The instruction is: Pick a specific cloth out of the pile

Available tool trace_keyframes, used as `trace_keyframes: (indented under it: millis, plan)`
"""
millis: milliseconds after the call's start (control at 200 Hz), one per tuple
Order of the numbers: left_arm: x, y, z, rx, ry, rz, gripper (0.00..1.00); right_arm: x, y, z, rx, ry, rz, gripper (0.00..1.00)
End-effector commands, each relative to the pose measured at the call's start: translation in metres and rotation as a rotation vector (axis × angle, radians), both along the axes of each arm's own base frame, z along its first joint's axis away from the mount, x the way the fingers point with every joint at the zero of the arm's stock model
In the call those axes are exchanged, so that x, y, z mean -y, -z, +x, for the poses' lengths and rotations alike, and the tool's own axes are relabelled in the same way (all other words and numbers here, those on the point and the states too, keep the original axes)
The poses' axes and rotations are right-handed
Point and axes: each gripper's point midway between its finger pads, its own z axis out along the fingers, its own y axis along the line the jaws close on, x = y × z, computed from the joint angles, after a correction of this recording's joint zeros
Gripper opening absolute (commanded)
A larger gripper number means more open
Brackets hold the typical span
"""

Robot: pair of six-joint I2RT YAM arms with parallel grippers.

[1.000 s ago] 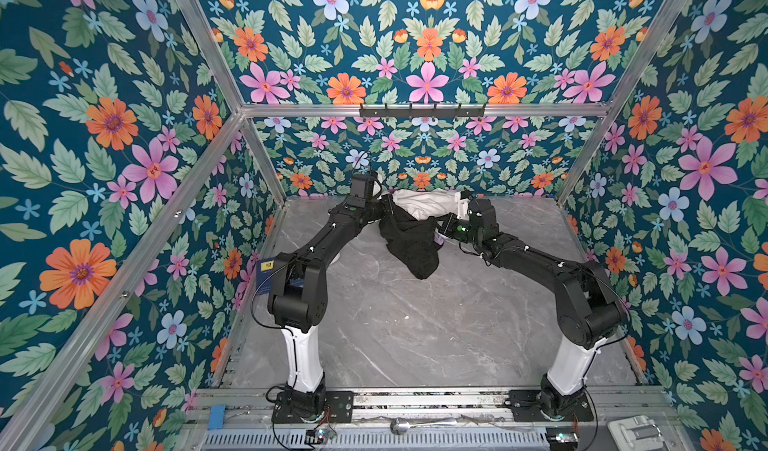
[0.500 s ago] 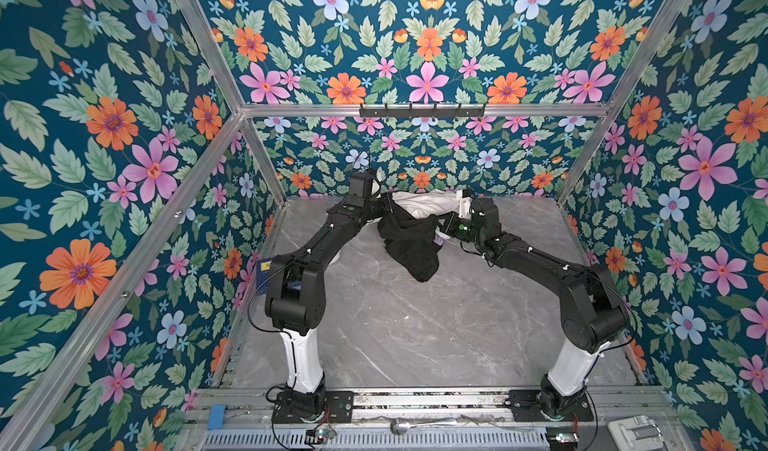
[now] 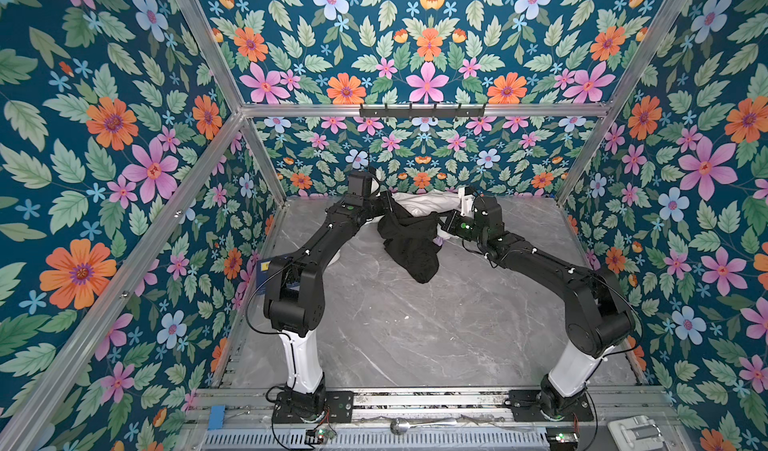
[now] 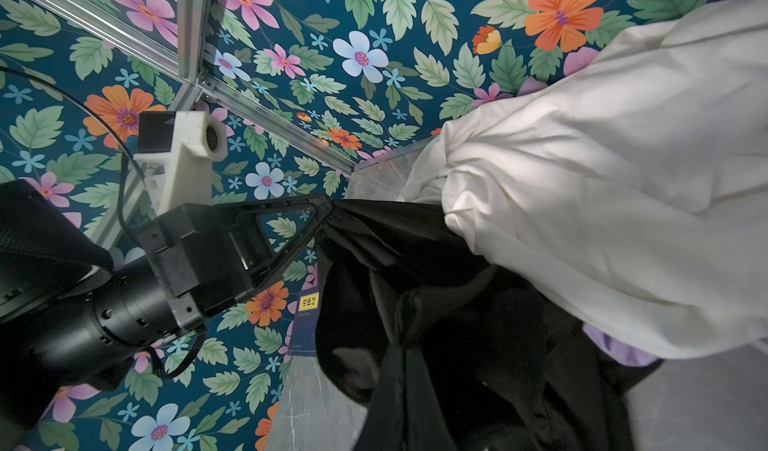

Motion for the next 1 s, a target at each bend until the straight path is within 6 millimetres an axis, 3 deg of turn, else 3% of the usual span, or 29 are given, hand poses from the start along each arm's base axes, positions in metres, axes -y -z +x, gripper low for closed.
trace_keyframes:
  millis: [0,610,775,785,800,995]
  plan:
    - [0.001,-0.017,0.005,0.044,-0.003,-0.023,0.0,0.003,-0.008,0.0,0.03,0.009,-0.007,0.0]
    - [0.001,-0.046,0.001,0.094,0.0,-0.039,0.0,0.007,-0.036,-0.008,0.083,0.015,0.009,0.0]
    - [0.001,-0.054,0.0,0.106,0.004,-0.047,0.0,0.007,-0.035,-0.008,0.083,0.017,0.005,0.0]
    - [0.001,-0.055,0.0,0.108,0.003,-0.047,0.0,0.009,-0.049,-0.012,0.108,0.018,0.016,0.0]
    - [0.001,-0.056,0.0,0.11,0.002,-0.048,0.0,0.01,-0.053,-0.014,0.114,0.019,0.019,0.0]
    - [0.0,-0.066,-0.003,0.127,0.003,-0.057,0.0,0.011,-0.059,-0.016,0.126,0.021,0.024,0.0]
